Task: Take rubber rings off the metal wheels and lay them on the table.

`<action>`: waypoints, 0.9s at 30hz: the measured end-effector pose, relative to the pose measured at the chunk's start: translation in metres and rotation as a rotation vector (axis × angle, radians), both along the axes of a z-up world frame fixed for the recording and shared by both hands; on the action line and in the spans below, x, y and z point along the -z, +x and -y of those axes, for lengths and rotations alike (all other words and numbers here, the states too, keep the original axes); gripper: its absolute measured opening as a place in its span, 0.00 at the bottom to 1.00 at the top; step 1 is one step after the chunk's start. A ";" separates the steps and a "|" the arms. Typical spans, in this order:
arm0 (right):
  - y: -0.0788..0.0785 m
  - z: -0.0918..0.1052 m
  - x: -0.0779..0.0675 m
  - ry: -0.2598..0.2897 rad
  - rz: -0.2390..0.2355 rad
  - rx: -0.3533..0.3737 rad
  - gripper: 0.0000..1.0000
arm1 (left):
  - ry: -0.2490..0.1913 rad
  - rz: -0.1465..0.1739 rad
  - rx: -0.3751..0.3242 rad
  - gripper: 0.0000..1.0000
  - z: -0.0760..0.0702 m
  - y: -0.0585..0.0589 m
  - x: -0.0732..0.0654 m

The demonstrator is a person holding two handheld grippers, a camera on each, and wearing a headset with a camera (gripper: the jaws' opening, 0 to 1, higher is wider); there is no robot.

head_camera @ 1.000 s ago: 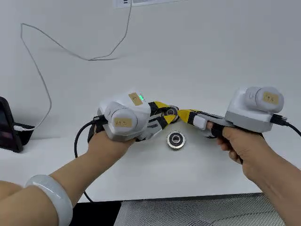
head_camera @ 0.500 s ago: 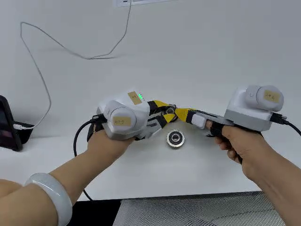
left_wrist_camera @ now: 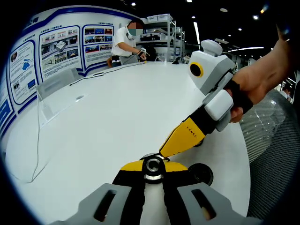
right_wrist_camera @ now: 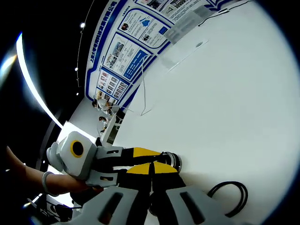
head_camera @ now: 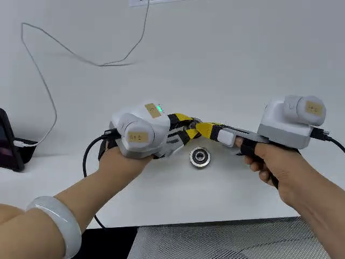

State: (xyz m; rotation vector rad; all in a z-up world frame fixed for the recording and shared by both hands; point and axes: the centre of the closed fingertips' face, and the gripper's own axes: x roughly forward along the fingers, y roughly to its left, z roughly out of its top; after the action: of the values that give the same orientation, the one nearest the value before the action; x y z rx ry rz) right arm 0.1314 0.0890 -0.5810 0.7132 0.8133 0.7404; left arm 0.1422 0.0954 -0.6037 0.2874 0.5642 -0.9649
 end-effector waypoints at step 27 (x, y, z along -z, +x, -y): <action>0.005 0.008 0.008 -0.085 0.014 0.033 0.01 | -0.077 0.081 0.047 0.27 -0.004 -0.016 -0.024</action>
State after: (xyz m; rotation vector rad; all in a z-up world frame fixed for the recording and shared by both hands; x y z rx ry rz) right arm 0.1362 0.0814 -0.5892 0.6430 0.8134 0.6771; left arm 0.1263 0.0993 -0.5797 0.2710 0.4468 -1.0131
